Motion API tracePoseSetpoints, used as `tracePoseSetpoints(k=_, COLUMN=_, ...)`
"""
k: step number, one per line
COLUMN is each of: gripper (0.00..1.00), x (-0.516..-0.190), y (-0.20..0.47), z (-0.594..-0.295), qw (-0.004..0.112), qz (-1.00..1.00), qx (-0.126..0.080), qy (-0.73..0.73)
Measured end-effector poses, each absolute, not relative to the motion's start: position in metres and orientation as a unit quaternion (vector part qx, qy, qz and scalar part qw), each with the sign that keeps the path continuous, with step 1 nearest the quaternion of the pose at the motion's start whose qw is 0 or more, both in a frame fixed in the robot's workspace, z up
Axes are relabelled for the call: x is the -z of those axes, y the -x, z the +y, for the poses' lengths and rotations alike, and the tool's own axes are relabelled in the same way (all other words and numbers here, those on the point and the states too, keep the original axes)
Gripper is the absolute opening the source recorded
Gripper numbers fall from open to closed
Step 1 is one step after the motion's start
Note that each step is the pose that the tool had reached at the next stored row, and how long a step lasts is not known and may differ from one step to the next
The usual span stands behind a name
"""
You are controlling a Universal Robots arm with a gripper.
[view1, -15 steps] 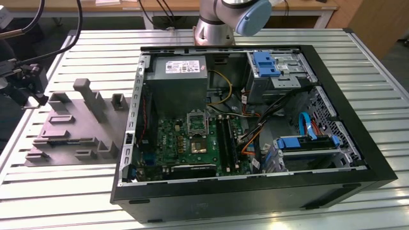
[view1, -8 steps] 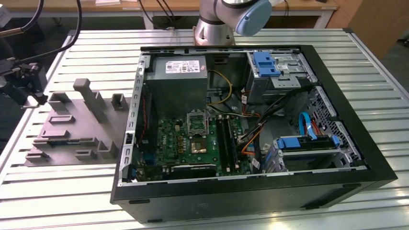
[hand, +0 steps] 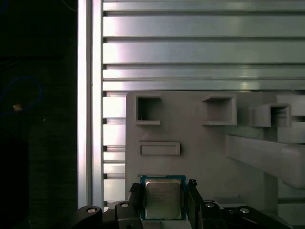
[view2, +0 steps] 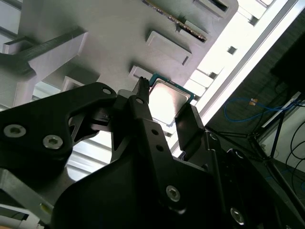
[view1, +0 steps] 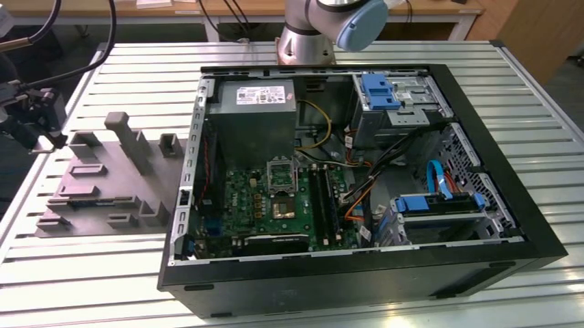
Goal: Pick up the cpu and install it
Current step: 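Pick up the cpu and move it towards the insertion slot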
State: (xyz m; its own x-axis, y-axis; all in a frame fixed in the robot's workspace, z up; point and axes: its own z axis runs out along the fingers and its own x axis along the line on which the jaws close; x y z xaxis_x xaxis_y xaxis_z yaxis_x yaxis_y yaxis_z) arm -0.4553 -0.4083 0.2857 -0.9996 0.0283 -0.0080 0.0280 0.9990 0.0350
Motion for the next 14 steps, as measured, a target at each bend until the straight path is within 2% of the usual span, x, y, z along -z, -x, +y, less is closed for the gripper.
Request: tracePoseSetpoints(k=14, gripper=0.47, x=-0.2874, y=0.4553, z=-0.4083, qw=0.004, qz=1.0, qx=-0.017, qy=-0.014)
